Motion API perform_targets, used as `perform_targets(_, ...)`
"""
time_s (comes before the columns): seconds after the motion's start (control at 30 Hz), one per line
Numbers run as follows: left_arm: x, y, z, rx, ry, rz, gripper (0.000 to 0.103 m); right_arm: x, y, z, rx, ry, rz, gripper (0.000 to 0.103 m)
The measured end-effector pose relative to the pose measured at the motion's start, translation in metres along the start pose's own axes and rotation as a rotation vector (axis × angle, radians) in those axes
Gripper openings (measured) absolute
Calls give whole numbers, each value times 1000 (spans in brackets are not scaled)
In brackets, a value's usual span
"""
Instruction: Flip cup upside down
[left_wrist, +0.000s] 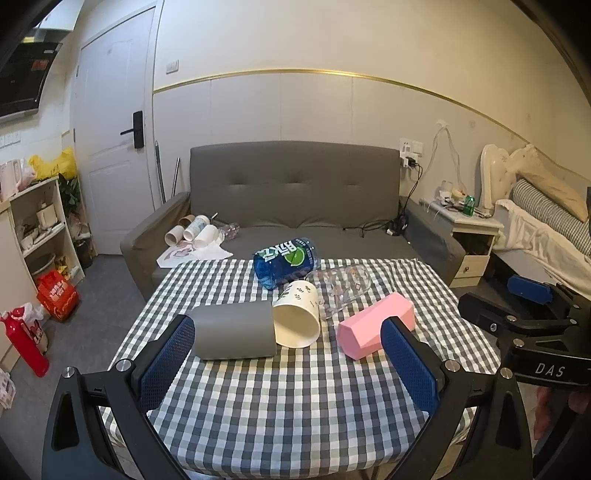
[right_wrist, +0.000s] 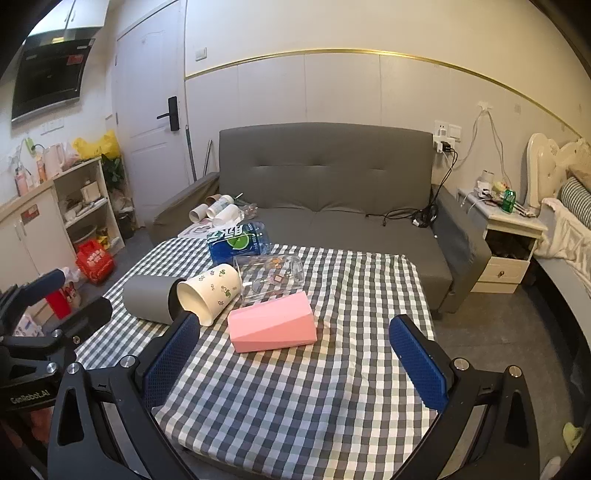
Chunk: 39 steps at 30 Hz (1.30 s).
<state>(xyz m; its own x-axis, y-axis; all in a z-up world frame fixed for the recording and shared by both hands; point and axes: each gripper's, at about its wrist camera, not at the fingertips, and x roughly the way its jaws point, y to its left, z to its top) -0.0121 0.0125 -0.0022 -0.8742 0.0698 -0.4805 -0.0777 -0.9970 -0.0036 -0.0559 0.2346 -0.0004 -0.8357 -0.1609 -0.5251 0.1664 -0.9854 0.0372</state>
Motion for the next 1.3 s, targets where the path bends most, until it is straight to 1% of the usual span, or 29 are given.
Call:
perform_targets(0.1, 2, 3, 10, 24, 7, -2, 103, 3, -4, 2, 4, 10, 6, 103)
perform_targets(0.17, 7, 6, 23, 72, 3, -12, 103, 6, -7, 6, 0, 18, 13, 103)
perform_targets(0.2, 12, 6, 32, 114, 3, -14, 103, 9, -8, 8, -9, 22, 16, 103)
perform_targets(0.27, 25, 4, 51, 228, -2, -9, 103, 15, -10, 13, -31, 26, 15, 103)
perform_targets(0.33, 44, 3, 68, 321, 1, -31, 103, 23, -13, 19, -47, 31, 9, 103)
perform_targets(0.43, 83, 3, 82, 393, 60, -78, 103, 42, -18, 31, -40, 61, 17, 103)
perform_targets(0.53, 123, 4, 84, 413, 117, -111, 103, 67, -26, 42, -15, 89, 28, 103)
perform_targets(0.57, 142, 4, 85, 411, 146, -124, 103, 75, -27, 45, -14, 98, 29, 103)
perform_targets(0.67, 186, 1, 83, 420, 218, -143, 103, 102, -29, 56, -21, 127, -5, 103)
perform_targets(0.73, 206, -4, 81, 443, 241, -146, 103, 121, -30, 64, -13, 143, -23, 103)
perform_targets(0.77, 216, -6, 80, 454, 257, -149, 103, 130, -30, 68, -2, 145, -18, 103)
perform_targets(0.87, 239, -9, 77, 481, 299, -150, 103, 152, -29, 78, 16, 145, -15, 103)
perform_targets(1.03, 264, -10, 85, 514, 364, -155, 103, 180, -19, 86, -3, 149, -3, 103)
perform_targets(1.1, 273, -10, 92, 526, 363, -149, 103, 185, -17, 85, -3, 149, 1, 103)
perform_targets(1.13, 278, -9, 95, 518, 365, -159, 103, 188, -17, 84, 3, 153, 4, 103)
perform_targets(1.2, 291, -6, 100, 507, 392, -191, 103, 193, -16, 79, 16, 163, 15, 103)
perform_targets(1.3, 311, -9, 95, 540, 451, -200, 103, 198, -16, 74, 17, 178, 7, 103)
